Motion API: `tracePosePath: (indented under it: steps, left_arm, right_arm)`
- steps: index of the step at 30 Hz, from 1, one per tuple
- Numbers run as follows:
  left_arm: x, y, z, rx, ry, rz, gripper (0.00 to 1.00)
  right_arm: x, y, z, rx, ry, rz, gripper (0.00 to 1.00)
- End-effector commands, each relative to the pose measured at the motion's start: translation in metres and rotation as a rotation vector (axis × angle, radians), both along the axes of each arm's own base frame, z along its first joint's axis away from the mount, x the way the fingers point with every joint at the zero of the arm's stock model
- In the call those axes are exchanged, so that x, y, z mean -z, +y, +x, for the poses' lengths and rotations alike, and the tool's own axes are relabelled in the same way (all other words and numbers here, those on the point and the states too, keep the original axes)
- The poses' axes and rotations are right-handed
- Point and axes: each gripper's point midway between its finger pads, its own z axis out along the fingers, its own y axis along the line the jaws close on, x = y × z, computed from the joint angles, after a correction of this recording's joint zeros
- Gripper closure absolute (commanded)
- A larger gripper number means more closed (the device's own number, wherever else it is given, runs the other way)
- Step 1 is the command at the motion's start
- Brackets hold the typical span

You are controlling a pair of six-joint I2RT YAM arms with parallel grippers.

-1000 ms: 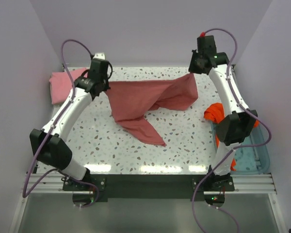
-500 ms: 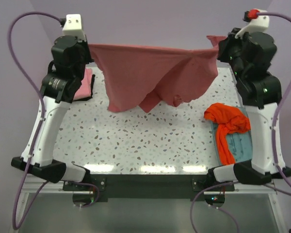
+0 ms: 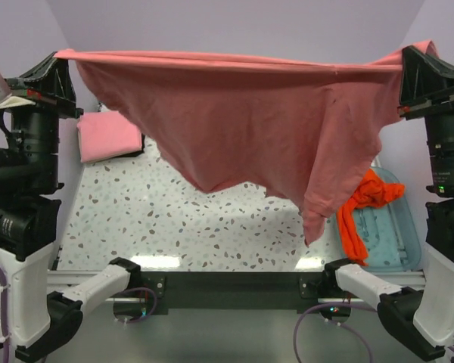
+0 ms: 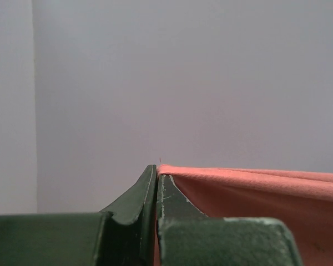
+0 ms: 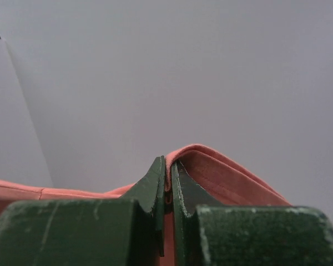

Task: Fold and stack the t-shirts
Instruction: Flatten the tshirt out

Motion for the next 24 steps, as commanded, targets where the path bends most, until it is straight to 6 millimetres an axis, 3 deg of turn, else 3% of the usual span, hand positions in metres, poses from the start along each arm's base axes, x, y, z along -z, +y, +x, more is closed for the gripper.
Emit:
tracePosePath:
  steps: [1,3,6,7,8,10,11,12,13,15,16,18,21,24]
  left_arm:
    - [-0.014,0.027,-0.007,-0.128,-0.077,-0.063,1.00]
    - [-0.003,0.016,0.009,-0.096,-0.044,-0.034,1.00]
    - [0.026,-0.010,0.051,-0.032,0.070,0.032,1.00]
    - [0.044,-0.021,0.078,-0.022,0.139,0.058,1.00]
    - [0.057,-0.028,0.091,-0.010,0.195,0.085,1.00]
    - [0.092,-0.041,0.128,-0.007,0.309,0.144,1.00]
    - [0.106,-0.044,0.141,-0.015,0.348,0.167,1.00]
    - [0.119,-0.045,0.152,-0.031,0.386,0.187,1.00]
    - [0.144,-0.049,0.175,-0.042,0.452,0.217,1.00]
    - [0.169,-0.053,0.195,-0.046,0.505,0.272,1.00]
    - [0.192,-0.054,0.214,-0.050,0.556,0.297,1.00]
    - [0.202,-0.056,0.229,-0.044,0.584,0.303,1.00]
    - [0.210,-0.054,0.251,-0.052,0.608,0.300,1.00]
    - [0.186,-0.049,0.251,-0.072,0.567,0.308,1.00]
  right_arm:
    - [-0.036,-0.028,-0.008,0.144,-0.116,0.039,1.00]
    - [-0.041,-0.030,-0.005,0.158,-0.122,0.033,1.00]
    - [-0.026,-0.031,0.030,0.215,-0.055,0.004,1.00]
    - [-0.019,-0.030,0.041,0.226,-0.027,-0.012,1.00]
    - [-0.006,-0.024,0.066,0.229,0.025,-0.027,1.00]
    - [0.013,-0.018,0.092,0.233,0.087,-0.080,1.00]
    - [0.036,-0.010,0.122,0.226,0.156,-0.105,1.00]
    - [0.049,-0.006,0.137,0.218,0.191,-0.118,1.00]
    - [0.078,0.002,0.167,0.210,0.269,-0.144,1.00]
    - [0.109,0.012,0.193,0.182,0.357,-0.145,1.00]
    - [0.123,0.015,0.203,0.174,0.391,-0.147,1.00]
    - [0.146,0.024,0.225,0.153,0.444,-0.151,1.00]
    - [0.156,0.030,0.243,0.143,0.469,-0.148,1.00]
    - [0.138,0.031,0.242,0.139,0.434,-0.141,1.00]
